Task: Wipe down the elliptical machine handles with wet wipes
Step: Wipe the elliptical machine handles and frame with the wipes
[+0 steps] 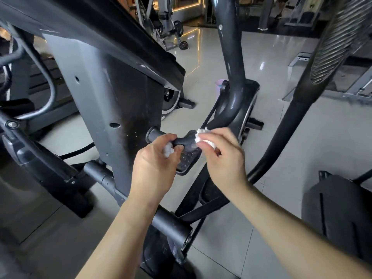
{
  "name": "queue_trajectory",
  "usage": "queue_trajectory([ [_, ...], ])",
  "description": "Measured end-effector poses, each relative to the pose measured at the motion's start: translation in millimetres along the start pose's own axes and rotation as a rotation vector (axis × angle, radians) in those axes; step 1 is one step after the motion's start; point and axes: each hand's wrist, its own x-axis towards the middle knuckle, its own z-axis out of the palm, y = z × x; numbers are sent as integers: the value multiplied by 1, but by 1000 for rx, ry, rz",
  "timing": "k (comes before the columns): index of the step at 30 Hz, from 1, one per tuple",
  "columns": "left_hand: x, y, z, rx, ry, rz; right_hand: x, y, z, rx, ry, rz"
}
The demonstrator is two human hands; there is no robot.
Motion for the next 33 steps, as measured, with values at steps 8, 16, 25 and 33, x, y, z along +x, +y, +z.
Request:
queue_trajectory([
  [8, 3, -3, 4, -142, -20, -110, 9, -4, -2, 37, 99, 136],
  [16, 4, -4, 3, -225, -39, -117, 33, 24, -15, 23, 243, 302],
  [25, 0, 4, -2, -240, -50, -121, -13, -10, 7, 140, 74, 233],
  [33, 0, 3, 0, -309, -50, -144, -12, -7, 18, 368, 275, 612],
])
